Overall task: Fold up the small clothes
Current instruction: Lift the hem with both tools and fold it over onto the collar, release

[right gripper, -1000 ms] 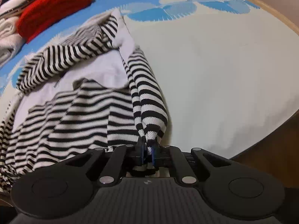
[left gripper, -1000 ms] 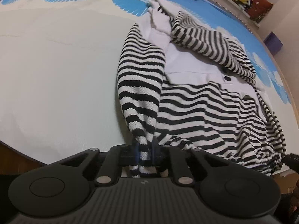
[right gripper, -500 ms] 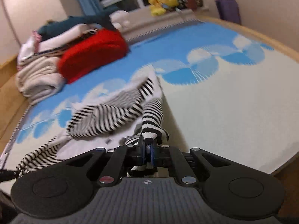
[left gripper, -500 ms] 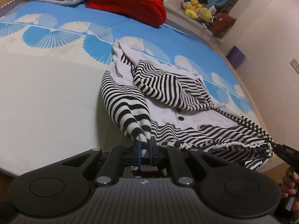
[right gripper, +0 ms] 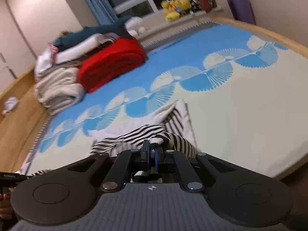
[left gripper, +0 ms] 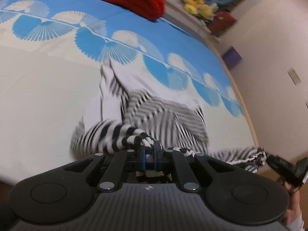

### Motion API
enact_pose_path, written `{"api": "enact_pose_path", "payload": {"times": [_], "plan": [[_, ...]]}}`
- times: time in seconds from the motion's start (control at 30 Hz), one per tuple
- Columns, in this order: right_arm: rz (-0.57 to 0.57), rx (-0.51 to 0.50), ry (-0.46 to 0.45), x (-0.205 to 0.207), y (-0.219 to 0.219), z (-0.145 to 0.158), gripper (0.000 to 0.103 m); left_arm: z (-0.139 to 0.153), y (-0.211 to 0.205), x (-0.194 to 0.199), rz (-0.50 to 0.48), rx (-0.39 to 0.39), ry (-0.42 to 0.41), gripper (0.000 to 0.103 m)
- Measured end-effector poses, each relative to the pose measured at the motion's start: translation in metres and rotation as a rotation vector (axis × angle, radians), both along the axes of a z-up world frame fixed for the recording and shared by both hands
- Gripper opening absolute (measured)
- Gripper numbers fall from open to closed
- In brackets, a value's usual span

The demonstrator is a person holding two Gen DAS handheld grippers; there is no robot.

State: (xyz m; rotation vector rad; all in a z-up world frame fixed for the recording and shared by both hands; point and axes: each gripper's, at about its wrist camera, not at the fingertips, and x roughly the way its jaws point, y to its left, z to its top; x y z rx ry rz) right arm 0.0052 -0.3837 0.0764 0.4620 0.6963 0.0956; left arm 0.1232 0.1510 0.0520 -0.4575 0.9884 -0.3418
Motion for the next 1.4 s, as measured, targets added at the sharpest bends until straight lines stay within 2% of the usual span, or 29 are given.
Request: {"api": "enact_pose_path", "payload": {"times": [0.03,0.13,0.2,0.23,0.27,0.3,0.33,0.37,0.4,0.43,0.47,0.5,0.57,0.6,0.63,0.73,0.87,0.9,0.93,0.97,1.0,1.07,1.1,1.17,1.2,1.23,1.27,1.37,1.4], "plan": [[-0.003,0.009,0.032,0.026,-0.002,-0.007,0.004,-0.008,-0.002,0.032,0.013,0.009,-0.001,0.008],[-0.037,0.024,0.107,0.117,-0.008,-0.03,0.005,-0.04,0.002,0.119,0.094,-0.062,0.082,0.01],[-0.044,0.015,0.123,0.178,-0.009,-0.047,0.011,-0.057,0.015,0.163,0.241,-0.088,0.124,0.02],[-0.07,0.007,0.135,0.204,-0.012,-0.055,0.021,-0.061,0.022,0.175,0.287,-0.097,0.124,0.025],[-0.114,0.011,0.144,0.22,-0.016,-0.063,0.026,-0.062,0.027,0.183,0.3,-0.105,0.087,0.037],[-0.154,0.006,0.129,0.232,-0.02,-0.07,0.033,-0.065,0.033,0.185,0.312,-0.114,0.051,0.041],[-0.181,-0.008,0.094,0.236,-0.022,-0.076,0.035,-0.07,0.035,0.184,0.328,-0.115,0.055,0.041],[-0.188,-0.022,0.07,0.237,-0.024,-0.083,0.037,-0.074,0.033,0.187,0.33,-0.096,0.095,0.041],[-0.162,-0.032,0.071,0.238,-0.025,-0.092,0.038,-0.077,0.028,0.189,0.29,-0.082,0.106,0.041],[-0.118,-0.06,0.119,0.244,-0.022,-0.098,0.038,-0.078,0.02,0.193,0.224,-0.053,0.102,0.043],[-0.081,-0.076,0.107,0.246,-0.019,-0.1,0.039,-0.077,0.012,0.195,0.166,-0.015,0.08,0.051],[-0.045,-0.094,0.085,0.248,-0.015,-0.101,0.046,-0.077,0.003,0.196,0.113,0.035,0.043,0.063],[0.048,-0.161,0.078,0.253,-0.004,-0.11,0.051,-0.082,-0.012,0.193,0.033,0.162,-0.052,0.072],[0.076,-0.199,0.092,0.256,0.001,-0.117,0.051,-0.086,-0.02,0.193,-0.004,0.223,-0.058,0.072],[0.107,-0.245,0.121,0.26,0.007,-0.123,0.051,-0.09,-0.028,0.194,-0.041,0.275,-0.053,0.072],[0.18,-0.334,0.117,0.262,0.021,-0.133,0.052,-0.094,-0.045,0.191,-0.075,0.38,-0.147,0.072],[0.206,-0.461,0.082,0.274,0.038,-0.138,0.051,-0.109,-0.06,0.202,-0.105,0.444,-0.163,0.069],[0.219,-0.487,0.072,0.275,0.043,-0.139,0.047,-0.112,-0.064,0.204,-0.113,0.474,-0.156,0.056],[0.236,-0.52,0.069,0.278,0.049,-0.142,0.033,-0.117,-0.065,0.207,-0.12,0.496,-0.145,0.045],[0.258,-0.546,0.074,0.282,0.053,-0.143,0.023,-0.117,-0.067,0.211,-0.124,0.496,-0.127,0.018],[0.286,-0.561,0.087,0.284,0.057,-0.146,0.007,-0.118,-0.064,0.215,-0.121,0.476,-0.113,0.004],[0.313,-0.593,0.081,0.289,0.062,-0.145,0.006,-0.108,-0.051,0.218,-0.075,0.441,-0.155,0.004],[0.279,-0.593,0.042,0.29,0.061,-0.136,0.005,-0.1,-0.045,0.221,-0.034,0.417,-0.195,0.004],[0.131,-0.507,-0.086,0.291,0.05,-0.105,0.005,-0.085,-0.034,0.224,0.053,0.372,-0.263,0.004],[0.071,-0.467,-0.154,0.29,0.048,-0.093,0.005,-0.083,-0.035,0.225,0.075,0.378,-0.279,0.004],[0.052,-0.469,-0.205,0.291,0.052,-0.087,0.005,-0.086,-0.039,0.229,0.085,0.41,-0.276,0.004],[0.065,-0.508,-0.216,0.295,0.061,-0.089,0.005,-0.094,-0.044,0.233,0.081,0.448,-0.249,0.004],[0.099,-0.634,-0.093,0.319,0.084,-0.125,0.006,-0.129,-0.051,0.25,0.054,0.481,-0.123,0.005],[0.106,-0.655,-0.017,0.33,0.087,-0.142,0.006,-0.138,-0.052,0.252,0.052,0.479,-0.097,0.01]]}}
